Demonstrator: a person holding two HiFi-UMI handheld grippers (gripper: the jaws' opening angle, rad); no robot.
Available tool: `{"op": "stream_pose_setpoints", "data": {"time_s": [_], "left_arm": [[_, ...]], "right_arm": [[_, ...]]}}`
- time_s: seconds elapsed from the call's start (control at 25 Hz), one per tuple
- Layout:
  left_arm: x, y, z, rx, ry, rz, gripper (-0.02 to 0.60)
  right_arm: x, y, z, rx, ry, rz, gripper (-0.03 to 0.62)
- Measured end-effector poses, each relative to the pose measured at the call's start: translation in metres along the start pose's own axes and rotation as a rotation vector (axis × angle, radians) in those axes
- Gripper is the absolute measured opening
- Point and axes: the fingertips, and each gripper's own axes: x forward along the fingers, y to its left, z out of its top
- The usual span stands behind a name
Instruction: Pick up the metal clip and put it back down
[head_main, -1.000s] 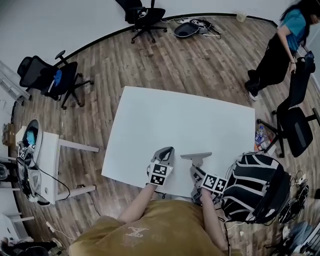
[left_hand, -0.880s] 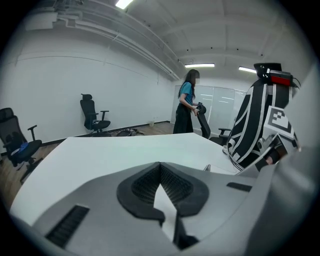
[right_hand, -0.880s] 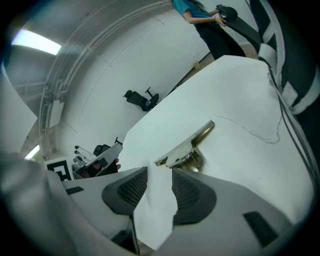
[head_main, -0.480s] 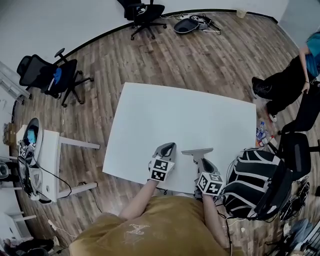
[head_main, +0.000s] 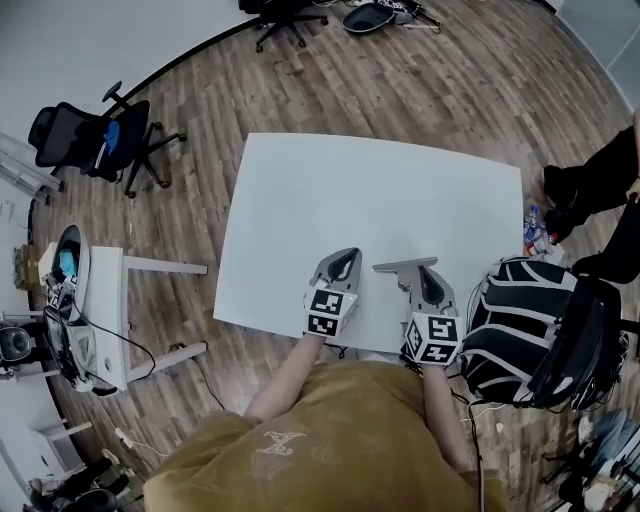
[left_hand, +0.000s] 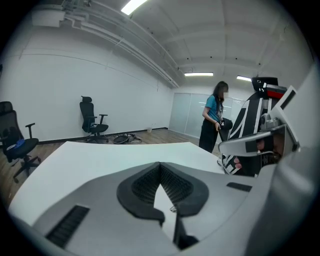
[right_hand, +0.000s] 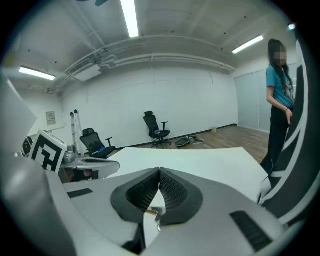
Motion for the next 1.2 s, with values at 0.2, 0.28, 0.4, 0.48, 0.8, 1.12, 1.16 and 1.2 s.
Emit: {"op": "stream_pose_setpoints", "data": {"time_s": [0.2, 0.28, 0.4, 0.48, 0.8, 1.12, 1.16, 1.2], "left_arm": [[-0.014, -0.014, 0.034, 0.011, -0.085, -0.008, 0.006], [-0.016, -0.018, 0.052, 0.019, -0.123, -0.011, 0.005], [-0.023, -0.018, 0.072, 0.024, -0.165, -0.006, 0.006], [-0.028, -0.015, 0.084, 0.025, -0.190, 0.002, 0.006], [-0.041, -0.008, 0.115, 0.041, -0.268, 0.030, 0.006], [-0.047, -0.003, 0.124, 0.050, -0.285, 0.060, 0.006], [-0.047, -0.003, 0.124, 0.053, -0.285, 0.062, 0.006], [-0.047, -0.003, 0.125, 0.055, -0.286, 0.064, 0.005]], "right_arm": [[-0.016, -0.011, 0.039, -0.014, -0.094, -0.028, 0.011], [-0.019, -0.018, 0.055, -0.024, -0.129, -0.042, 0.011], [-0.028, -0.024, 0.075, -0.030, -0.176, -0.058, 0.011], [-0.035, -0.026, 0.087, -0.034, -0.210, -0.068, 0.009], [-0.045, -0.021, 0.107, -0.060, -0.276, -0.073, 0.009], [-0.052, -0.012, 0.120, -0.095, -0.327, -0.085, 0.009], [-0.052, -0.012, 0.121, -0.096, -0.330, -0.086, 0.009], [-0.052, -0.012, 0.122, -0.097, -0.332, -0.085, 0.009]]}}
